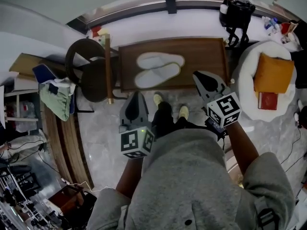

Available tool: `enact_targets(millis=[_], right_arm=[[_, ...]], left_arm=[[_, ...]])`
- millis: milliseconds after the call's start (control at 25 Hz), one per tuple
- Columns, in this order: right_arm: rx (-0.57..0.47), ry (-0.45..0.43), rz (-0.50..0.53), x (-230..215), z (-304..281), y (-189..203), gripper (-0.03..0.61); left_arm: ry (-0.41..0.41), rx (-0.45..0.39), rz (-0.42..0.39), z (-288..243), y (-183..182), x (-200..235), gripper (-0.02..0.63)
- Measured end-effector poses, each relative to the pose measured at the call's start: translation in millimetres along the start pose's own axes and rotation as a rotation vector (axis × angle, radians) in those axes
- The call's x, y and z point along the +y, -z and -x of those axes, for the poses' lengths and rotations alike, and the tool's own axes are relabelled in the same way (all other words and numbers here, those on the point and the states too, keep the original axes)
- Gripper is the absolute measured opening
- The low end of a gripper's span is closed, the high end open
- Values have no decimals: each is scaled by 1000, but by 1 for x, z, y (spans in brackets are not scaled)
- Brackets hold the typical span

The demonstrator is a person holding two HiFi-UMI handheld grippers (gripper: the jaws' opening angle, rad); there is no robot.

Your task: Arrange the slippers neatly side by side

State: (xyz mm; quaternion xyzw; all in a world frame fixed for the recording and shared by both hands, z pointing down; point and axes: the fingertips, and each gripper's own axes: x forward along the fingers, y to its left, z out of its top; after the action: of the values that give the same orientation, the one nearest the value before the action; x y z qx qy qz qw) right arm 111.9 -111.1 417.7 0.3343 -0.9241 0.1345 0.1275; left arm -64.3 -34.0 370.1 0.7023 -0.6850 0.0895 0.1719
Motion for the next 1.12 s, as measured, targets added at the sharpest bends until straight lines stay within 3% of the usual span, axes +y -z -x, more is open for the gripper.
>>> enact_targets(millis=[440,1120], right_arm=[[45,-51,2,-1,-40,3,31],[195,-126,29,-5,-116,22,43]], left_arm=[[-18,44,24,-16,4,16,15],[-47,68,80,-59,-3,64,15]])
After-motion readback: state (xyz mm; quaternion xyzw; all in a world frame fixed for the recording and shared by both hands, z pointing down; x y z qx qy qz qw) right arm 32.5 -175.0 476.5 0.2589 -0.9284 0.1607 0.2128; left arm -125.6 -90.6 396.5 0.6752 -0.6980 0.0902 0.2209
